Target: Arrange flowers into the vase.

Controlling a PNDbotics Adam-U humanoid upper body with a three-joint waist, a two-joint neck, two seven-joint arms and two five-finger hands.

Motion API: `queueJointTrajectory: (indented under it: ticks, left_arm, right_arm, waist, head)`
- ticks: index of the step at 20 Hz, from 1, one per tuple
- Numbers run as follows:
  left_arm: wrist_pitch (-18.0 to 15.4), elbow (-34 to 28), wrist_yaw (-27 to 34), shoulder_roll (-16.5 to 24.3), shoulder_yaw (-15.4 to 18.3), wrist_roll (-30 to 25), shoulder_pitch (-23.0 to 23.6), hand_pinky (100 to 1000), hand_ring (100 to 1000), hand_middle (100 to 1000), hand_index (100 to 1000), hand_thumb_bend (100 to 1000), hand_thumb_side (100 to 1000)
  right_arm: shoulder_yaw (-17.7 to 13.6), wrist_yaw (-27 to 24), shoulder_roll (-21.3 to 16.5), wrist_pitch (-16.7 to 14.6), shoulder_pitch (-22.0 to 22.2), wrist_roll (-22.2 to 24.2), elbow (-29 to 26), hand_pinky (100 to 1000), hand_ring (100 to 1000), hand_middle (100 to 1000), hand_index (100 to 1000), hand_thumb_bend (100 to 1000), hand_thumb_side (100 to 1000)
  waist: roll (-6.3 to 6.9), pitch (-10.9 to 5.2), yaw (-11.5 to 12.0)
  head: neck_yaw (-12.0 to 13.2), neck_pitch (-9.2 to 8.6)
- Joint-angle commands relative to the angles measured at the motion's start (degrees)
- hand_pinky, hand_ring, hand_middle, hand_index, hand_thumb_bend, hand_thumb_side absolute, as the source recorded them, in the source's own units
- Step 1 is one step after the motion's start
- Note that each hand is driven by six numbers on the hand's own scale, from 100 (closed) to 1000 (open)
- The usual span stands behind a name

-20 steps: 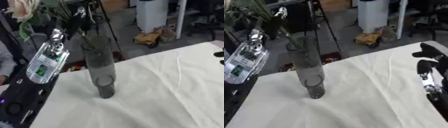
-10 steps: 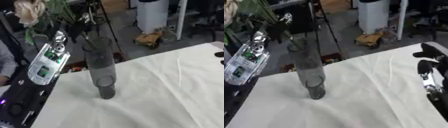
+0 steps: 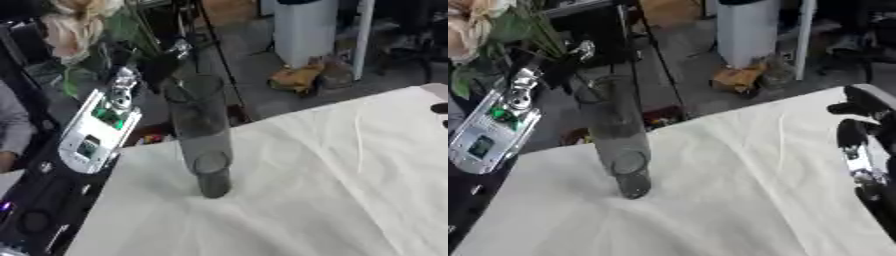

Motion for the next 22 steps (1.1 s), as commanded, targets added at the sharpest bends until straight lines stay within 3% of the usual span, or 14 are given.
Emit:
queueJointTrajectory:
  ticks: [1,3,5,8,14,22]
  left_arm:
    - [0.4,-0.8,-1.9,2.4,0.5,-1.3,-1.2,359,635,617,665,100,652]
    - [0.6,-0.9,-3.0,2.7,0.5,-2.1,-1.3,457,699,678,719,100,663]
    - [0.6,-1.2,-3.7,2.9,0.8,-2.6,-1.4,642,733,705,756,100,665]
    - [0.3,-1.7,-4.6,3.3,0.9,-3.4,-1.6,795,769,739,782,100,655]
    - [-0.6,-2.0,-6.6,3.8,0.5,-6.5,-1.5,868,866,810,851,100,656]
    - [-2.6,-1.9,-9.5,3.8,0.1,-13.6,-1.4,896,926,877,924,100,653]
  right_arm:
    - [-0.3,-0.4,-0.9,0.0,-0.4,-0.2,-0.9,790,944,737,953,147,1000]
    - [-0.3,-0.4,-0.9,0.1,-0.4,-0.4,-0.9,790,944,735,953,149,1000]
    - [-0.3,-0.4,-0.9,0.1,-0.4,-0.4,-0.9,790,944,735,953,151,1000]
    - [-0.3,-0.4,-0.9,0.1,-0.2,-0.4,-0.9,790,944,735,953,154,1000]
    - [-0.4,-0.4,-0.9,0.2,-0.1,-0.4,-0.9,790,944,735,953,156,1000]
    - [-0.4,-0.4,-0.9,0.2,-0.1,-0.6,-0.9,789,945,734,953,157,1000]
  waist:
    - [-0.54,-1.88,0.2]
    - [-0.49,-1.95,0.3]
    - [-0.48,-2.00,0.4]
    - [-0.43,-2.06,0.6]
    - [-0.42,-2.17,0.6]
    - [-0.33,-2.14,0.6]
  head:
    - [0.0,0.21]
    - [-0.1,0.15]
    - [-0.1,0.03]
    - [-0.1,0.15]
    - [-0.1,0.13]
    - [-0.1,0.06]
